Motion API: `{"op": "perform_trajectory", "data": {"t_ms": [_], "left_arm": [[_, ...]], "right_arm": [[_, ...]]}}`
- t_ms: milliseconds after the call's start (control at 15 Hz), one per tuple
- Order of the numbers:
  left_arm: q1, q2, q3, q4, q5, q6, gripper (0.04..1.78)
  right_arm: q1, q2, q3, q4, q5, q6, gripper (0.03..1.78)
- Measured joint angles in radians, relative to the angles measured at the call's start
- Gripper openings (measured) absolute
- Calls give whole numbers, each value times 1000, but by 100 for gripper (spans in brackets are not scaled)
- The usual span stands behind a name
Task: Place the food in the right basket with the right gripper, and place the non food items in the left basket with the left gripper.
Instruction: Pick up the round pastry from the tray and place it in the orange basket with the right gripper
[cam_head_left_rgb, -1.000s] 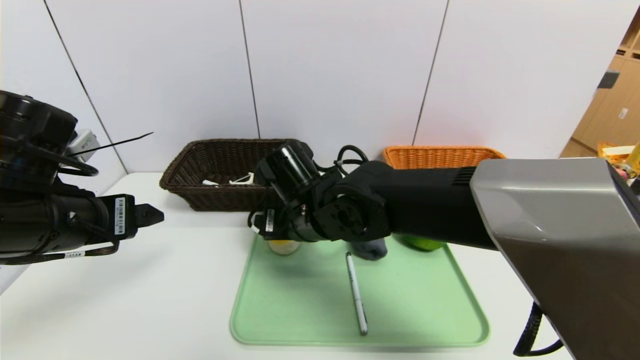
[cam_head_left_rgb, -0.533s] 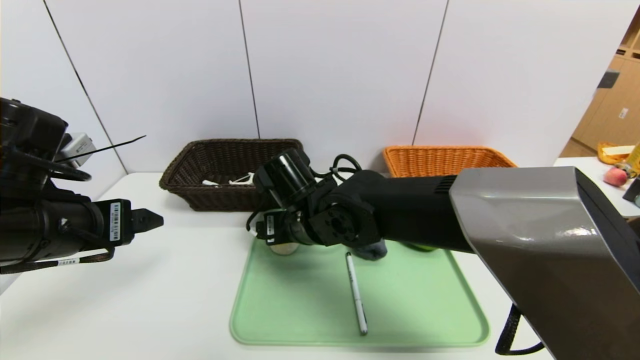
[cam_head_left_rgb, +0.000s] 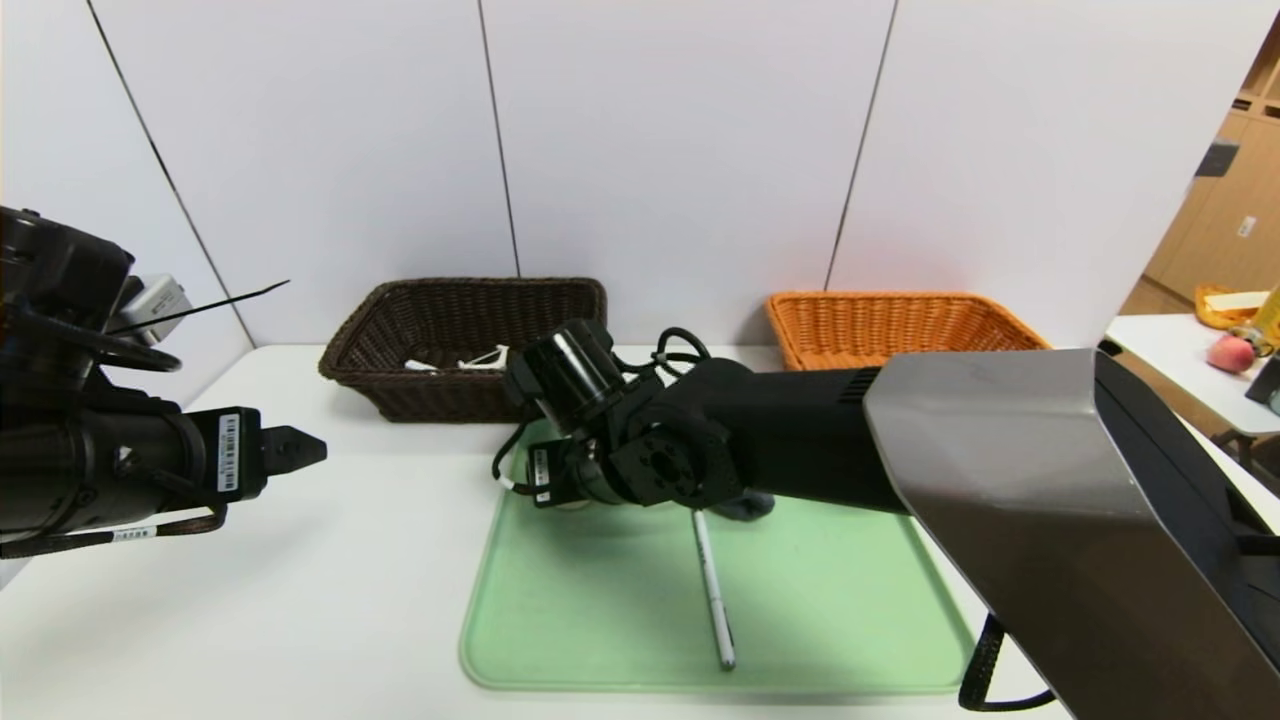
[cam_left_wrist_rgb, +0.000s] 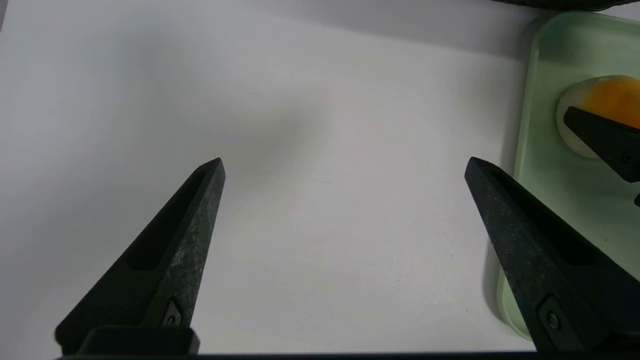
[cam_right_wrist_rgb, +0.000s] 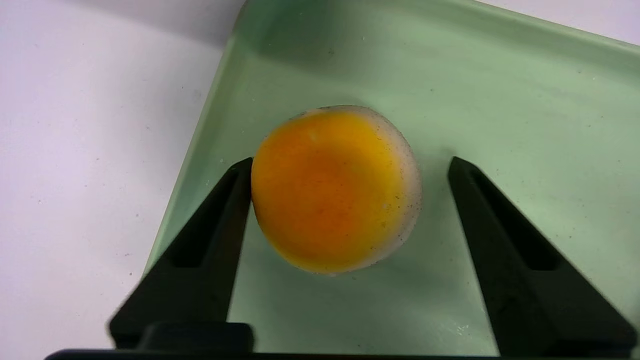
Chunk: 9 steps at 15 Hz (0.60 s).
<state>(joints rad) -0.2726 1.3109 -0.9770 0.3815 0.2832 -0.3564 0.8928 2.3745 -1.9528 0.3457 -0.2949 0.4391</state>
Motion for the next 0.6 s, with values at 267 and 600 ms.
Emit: {"op": "perform_trajectory", "data": {"t_ms": [267,600], "left_arm": [[0,-2,9,-1,-1,1,169],[0,-10,12,-1,-1,0,169]], "right_arm": [[0,-2,0,3,2,9,81],[0,-60,0,19,2,14,6]]}}
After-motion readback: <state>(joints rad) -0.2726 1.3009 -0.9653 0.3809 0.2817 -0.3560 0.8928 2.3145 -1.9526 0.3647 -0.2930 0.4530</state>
